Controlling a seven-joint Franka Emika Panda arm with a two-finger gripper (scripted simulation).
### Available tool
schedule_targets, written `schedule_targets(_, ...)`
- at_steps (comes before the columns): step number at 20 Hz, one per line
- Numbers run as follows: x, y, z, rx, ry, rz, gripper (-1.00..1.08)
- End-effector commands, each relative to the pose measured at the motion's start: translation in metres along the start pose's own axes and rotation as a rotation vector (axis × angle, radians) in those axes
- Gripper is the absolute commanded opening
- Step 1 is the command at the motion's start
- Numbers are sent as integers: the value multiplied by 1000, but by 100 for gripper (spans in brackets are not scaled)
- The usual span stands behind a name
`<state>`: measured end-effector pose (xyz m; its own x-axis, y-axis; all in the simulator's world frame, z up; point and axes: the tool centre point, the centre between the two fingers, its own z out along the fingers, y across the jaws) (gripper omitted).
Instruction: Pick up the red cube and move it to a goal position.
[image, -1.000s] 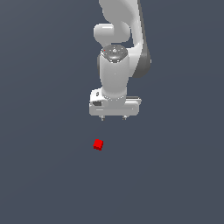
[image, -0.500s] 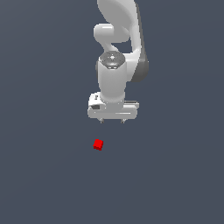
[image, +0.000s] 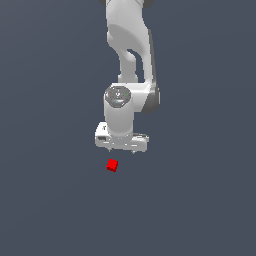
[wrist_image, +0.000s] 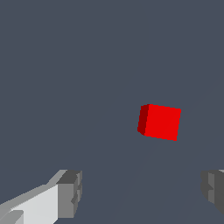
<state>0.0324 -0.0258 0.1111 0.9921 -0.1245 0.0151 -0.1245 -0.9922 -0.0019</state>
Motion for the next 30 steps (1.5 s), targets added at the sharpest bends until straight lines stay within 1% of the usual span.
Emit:
schedule_targets(1, 8, 10, 22, -2, -4, 37, 100)
schedule_targets(6, 20, 26, 57, -3, -9, 98, 100)
schedule_targets(12, 30, 39, 84, -3, -13, 144, 100)
schedule_targets(17, 33, 44, 93, -3, -15, 161, 100)
schedule_targets(23, 33, 43, 92, -3, -15, 159, 100)
schedule_targets(24, 33, 43, 92, -3, -15, 159, -100)
schedule_targets(30, 33, 43, 92, -3, -15, 159, -100)
